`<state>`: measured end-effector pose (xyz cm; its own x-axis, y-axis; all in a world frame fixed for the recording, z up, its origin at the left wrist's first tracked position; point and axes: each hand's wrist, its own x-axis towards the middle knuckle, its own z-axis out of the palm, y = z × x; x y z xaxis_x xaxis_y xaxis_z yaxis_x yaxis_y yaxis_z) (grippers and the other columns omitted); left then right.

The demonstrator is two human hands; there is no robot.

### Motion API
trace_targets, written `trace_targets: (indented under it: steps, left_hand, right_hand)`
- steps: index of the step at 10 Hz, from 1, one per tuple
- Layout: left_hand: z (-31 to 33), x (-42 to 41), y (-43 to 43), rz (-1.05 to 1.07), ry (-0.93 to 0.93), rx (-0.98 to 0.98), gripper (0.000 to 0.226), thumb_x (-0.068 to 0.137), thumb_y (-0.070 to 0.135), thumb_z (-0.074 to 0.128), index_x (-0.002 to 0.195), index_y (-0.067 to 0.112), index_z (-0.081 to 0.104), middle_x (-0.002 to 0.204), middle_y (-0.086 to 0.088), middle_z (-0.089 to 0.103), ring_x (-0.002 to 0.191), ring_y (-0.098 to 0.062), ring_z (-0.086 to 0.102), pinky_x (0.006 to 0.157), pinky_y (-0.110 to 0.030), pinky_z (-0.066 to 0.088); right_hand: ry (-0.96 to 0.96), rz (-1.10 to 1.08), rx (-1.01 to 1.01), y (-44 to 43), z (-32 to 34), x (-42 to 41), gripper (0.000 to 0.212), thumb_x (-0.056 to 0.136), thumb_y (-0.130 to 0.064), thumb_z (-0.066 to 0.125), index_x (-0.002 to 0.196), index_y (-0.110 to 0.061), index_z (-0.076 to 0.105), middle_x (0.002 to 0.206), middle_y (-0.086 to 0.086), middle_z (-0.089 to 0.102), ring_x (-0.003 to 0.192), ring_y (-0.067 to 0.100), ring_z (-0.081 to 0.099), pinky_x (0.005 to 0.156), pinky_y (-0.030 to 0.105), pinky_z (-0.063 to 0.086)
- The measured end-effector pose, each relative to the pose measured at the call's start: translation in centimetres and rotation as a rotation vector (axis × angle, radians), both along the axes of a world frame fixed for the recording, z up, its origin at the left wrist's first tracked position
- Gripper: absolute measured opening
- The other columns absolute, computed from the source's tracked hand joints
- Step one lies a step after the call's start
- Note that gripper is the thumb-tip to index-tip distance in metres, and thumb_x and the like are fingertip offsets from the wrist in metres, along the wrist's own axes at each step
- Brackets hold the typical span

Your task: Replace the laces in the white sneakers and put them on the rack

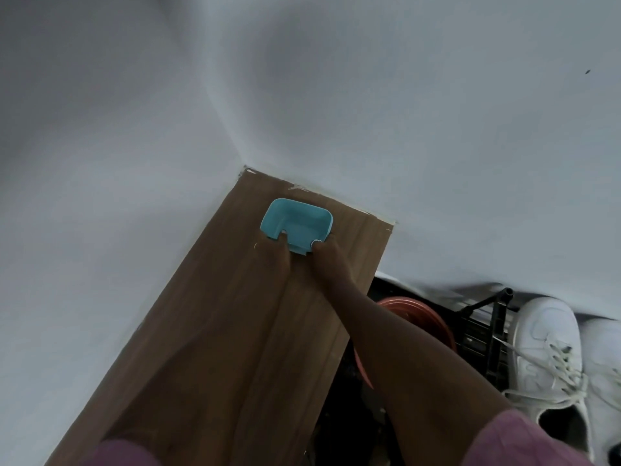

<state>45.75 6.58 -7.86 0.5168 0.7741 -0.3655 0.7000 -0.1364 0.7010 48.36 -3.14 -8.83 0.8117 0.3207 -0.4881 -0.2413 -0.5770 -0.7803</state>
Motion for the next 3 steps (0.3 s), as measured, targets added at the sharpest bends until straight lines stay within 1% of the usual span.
trace_targets:
  steps: [1,2,3]
  left_hand:
    - [-0.2,0.2,0.0,0.003,-0.018,0.016,0.058,0.096,0.034,0.050,0.140,-0.001,0.035,0.136,-0.020,0.048,0.124,-0.034,0.047,0.106,-0.042,0.037]
    - [-0.7,-0.5,-0.3,0.028,-0.071,0.036,0.058,0.096,0.037,0.048,0.139,-0.001,0.036,0.133,-0.020,0.051,0.121,-0.034,0.050,0.103,-0.042,0.040]
    - [-0.6,-1.4,-1.1,0.117,-0.049,0.072,0.059,0.098,0.038,0.042,0.141,-0.001,0.033,0.134,-0.020,0.050,0.122,-0.033,0.050,0.102,-0.040,0.041]
  right_hand:
    - [-0.032,0.027,-0.048,0.1,-0.4,0.1,0.050,0.097,-0.025,0.035,0.141,0.000,0.034,0.116,0.012,0.060,0.093,0.021,0.061,0.078,0.040,0.056]
    - [-0.089,0.058,-0.091,0.1,-0.8,-0.4,0.049,0.099,-0.027,0.037,0.141,-0.001,0.034,0.123,0.012,0.058,0.094,0.019,0.060,0.071,0.032,0.055]
    - [-0.165,0.120,-0.161,-0.6,0.2,-1.4,0.053,0.100,-0.036,0.036,0.148,-0.015,0.024,0.145,0.017,0.040,0.125,0.028,0.049,0.096,0.045,0.049]
